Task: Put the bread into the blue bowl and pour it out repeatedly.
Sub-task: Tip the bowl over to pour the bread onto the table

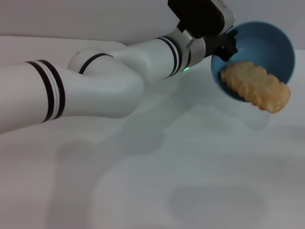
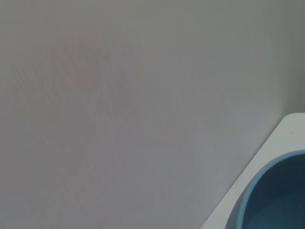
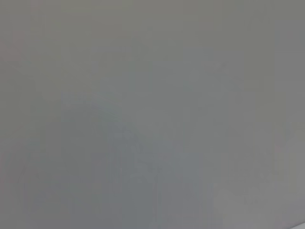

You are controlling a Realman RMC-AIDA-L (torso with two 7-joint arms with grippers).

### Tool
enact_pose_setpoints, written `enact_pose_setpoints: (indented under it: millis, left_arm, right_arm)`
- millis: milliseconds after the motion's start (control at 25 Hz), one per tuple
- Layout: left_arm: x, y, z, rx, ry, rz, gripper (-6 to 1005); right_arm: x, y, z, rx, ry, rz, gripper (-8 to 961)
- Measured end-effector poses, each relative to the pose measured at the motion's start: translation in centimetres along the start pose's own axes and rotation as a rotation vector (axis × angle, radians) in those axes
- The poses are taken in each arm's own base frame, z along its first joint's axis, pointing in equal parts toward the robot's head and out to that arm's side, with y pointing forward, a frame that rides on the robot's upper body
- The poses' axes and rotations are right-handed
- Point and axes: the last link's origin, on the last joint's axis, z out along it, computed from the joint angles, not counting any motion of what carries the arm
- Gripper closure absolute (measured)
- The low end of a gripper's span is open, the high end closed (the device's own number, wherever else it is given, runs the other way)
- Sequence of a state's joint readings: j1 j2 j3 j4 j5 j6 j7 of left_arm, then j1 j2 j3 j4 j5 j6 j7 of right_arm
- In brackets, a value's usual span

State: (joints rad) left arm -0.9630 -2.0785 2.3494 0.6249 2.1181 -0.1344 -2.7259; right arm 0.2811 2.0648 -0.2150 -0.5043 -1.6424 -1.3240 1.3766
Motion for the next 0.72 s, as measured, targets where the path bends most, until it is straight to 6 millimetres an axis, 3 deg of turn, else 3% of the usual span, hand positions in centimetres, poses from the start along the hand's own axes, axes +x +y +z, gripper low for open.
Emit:
enact_pose_setpoints:
  millis: [720]
  left_arm:
    - [1.2, 1.1, -1.3, 0.058, 0.217, 0.220, 1000]
  right_arm:
    - [0.0, -0.2, 0.3, 0.016, 0.008, -0.006, 269]
